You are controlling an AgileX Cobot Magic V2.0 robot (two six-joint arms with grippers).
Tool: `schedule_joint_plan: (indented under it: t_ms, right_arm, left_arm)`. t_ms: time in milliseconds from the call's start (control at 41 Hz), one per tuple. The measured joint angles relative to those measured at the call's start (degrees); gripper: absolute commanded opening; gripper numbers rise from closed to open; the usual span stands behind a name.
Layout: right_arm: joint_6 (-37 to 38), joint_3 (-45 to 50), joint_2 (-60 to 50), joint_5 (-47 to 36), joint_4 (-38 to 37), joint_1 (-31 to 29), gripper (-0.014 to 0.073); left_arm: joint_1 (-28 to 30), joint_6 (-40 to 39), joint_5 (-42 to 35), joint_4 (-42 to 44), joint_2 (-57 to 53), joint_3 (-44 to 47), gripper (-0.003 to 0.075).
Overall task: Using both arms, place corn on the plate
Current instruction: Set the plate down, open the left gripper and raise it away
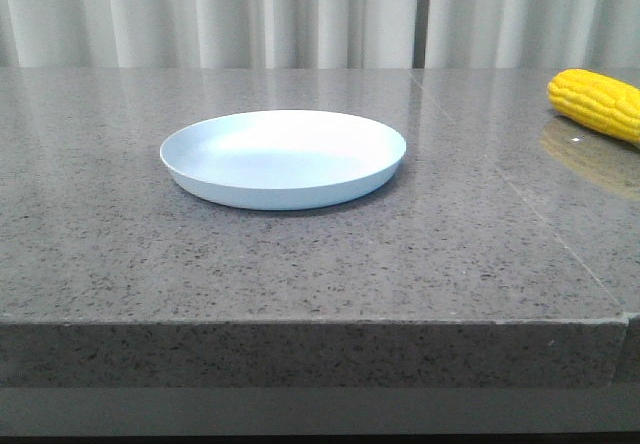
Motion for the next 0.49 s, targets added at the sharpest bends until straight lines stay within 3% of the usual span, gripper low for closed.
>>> schedule_joint_plan:
  t_ms: [488]
  right_arm:
    - [0.0, 0.0, 0.0, 0.0, 0.0, 0.0, 0.0625]
  left_arm:
    - [0.0, -4.2, -9.5, 0.4, -28.8, 29.9, 0.0513]
